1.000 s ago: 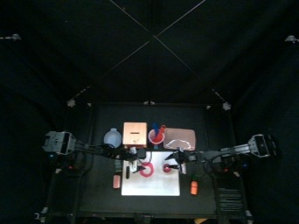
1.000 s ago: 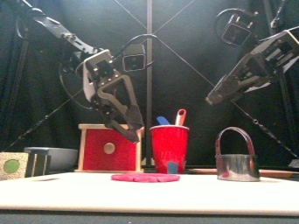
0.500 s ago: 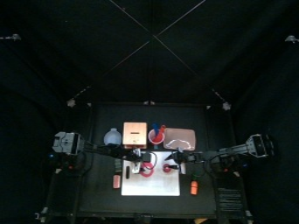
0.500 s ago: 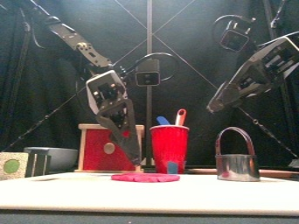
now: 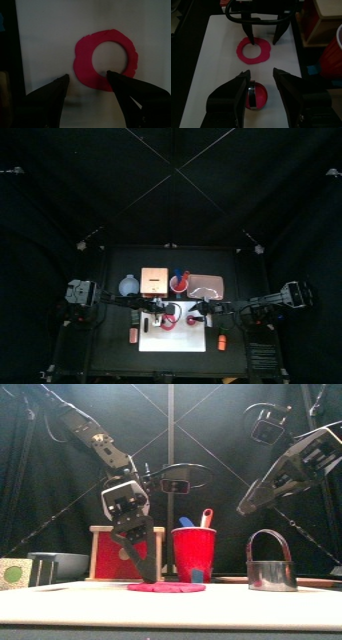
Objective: Get the cutter from the drawer then cut the dough then place the extra dough in the bowl
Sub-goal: Place the extra dough in the bowl
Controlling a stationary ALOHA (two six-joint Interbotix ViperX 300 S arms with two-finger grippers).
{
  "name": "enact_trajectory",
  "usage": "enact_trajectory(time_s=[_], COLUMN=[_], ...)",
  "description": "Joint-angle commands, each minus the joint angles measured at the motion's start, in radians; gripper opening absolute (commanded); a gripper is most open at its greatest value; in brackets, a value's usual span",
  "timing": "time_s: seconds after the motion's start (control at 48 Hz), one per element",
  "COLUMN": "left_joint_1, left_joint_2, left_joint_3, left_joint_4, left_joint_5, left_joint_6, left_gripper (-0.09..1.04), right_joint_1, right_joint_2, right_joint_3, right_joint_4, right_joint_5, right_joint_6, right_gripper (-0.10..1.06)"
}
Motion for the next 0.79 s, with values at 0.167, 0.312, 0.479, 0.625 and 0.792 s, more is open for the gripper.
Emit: enact_trajectory(time_s=[0.167,0.312,0.479,0.625,0.792], left_joint_1=[-0.023,-0.038,-0.051,-0.054,-0.052], left_joint_2=[0.011,0.011,0.011,0.011,0.011], left_joint_3=[-0.003,0.0,-0.002,-0.002,-0.003], left_joint_4=[0.081,0.081,0.083,0.084,0.083], left_joint_5=[0.02,0.017,0.015,0.017,0.017], left_joint_6=[-0.055,-0.057,-0.057,-0.057,-0.057], left_gripper=[0.79,0.77,0.73,0.65,0.62], right_joint_1=[0.003,-0.002,-0.005,-0.006,-0.006], right_joint_2=[-0.011,-0.009,-0.011,-0.011,-0.011], right_joint_3=[-0.011,-0.009,-0.011,-0.011,-0.009], right_joint_4=[0.002,0.002,0.002,0.002,0.002], right_joint_5=[-0.011,-0.009,-0.009,-0.011,-0.009], right_joint_6=[0.002,0.002,0.002,0.002,0.002], right_gripper=[0.79,0.79,0.79,0.79,0.79])
